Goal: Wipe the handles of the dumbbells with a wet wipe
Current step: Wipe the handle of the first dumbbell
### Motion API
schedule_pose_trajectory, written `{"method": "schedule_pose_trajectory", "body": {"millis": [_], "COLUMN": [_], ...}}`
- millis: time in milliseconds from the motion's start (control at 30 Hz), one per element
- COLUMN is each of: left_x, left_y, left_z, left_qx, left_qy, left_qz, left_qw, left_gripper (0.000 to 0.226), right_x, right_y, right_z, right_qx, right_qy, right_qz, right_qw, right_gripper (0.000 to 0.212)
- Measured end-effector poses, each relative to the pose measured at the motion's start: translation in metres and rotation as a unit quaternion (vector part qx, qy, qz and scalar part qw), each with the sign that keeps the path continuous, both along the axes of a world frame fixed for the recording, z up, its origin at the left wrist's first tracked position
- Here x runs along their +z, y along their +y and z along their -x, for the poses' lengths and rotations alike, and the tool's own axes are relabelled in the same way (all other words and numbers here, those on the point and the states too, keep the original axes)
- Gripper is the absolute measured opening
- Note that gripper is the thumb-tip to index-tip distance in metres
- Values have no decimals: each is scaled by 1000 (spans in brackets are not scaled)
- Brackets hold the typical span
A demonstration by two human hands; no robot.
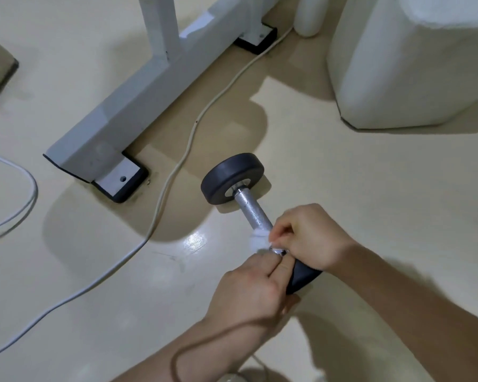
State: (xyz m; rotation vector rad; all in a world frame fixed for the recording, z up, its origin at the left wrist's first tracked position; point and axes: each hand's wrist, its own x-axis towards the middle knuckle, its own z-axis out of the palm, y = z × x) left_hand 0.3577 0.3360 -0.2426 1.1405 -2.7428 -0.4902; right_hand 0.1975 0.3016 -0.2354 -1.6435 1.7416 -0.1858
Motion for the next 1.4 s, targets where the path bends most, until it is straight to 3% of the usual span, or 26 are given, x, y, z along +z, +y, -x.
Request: {"method": "schedule_pose_trajectory", "body": {"millis": [67,200,367,601,768,935,1135,1269,1402], "left_x": [0,2,1,3,1,4,4,2,0], "left_y": [0,-2,1,-2,5,6,8,8,7], "left_z": [2,-4,-19,-24,-23,-13,-17,-21,-24], "left_qx": [2,-16,-22,-27,-4,3,9,-5,-8], "left_qy": [-3,-3,28,20,16,-1,-5,-17,-15], "left_qz": [-3,-23,-80,-98,-100,-63,-61,-49,-54], "left_qw": [1000,1000,996,995,995,998,998,999,998], "left_gripper": [59,59,51,43,45,44,42,43,48], "right_x": [-3,-17,-1,-21,-2,-19,-5,-18,-20], "right_y": [-10,-61,2,-56,9,-51,3,-38,-35], "right_z": [-2,-23,5,-26,0,-26,2,-20,-23], "right_qx": [-17,-165,-29,-189,-87,-189,-113,-233,-225], "right_qy": [-17,-97,-49,-131,-120,-126,-97,-113,-134], "right_qz": [19,103,-29,79,-74,67,-73,18,27], "right_qw": [1000,976,998,970,986,972,986,966,965], "right_gripper": [13,16,10,15,17,16,18,23,18]}}
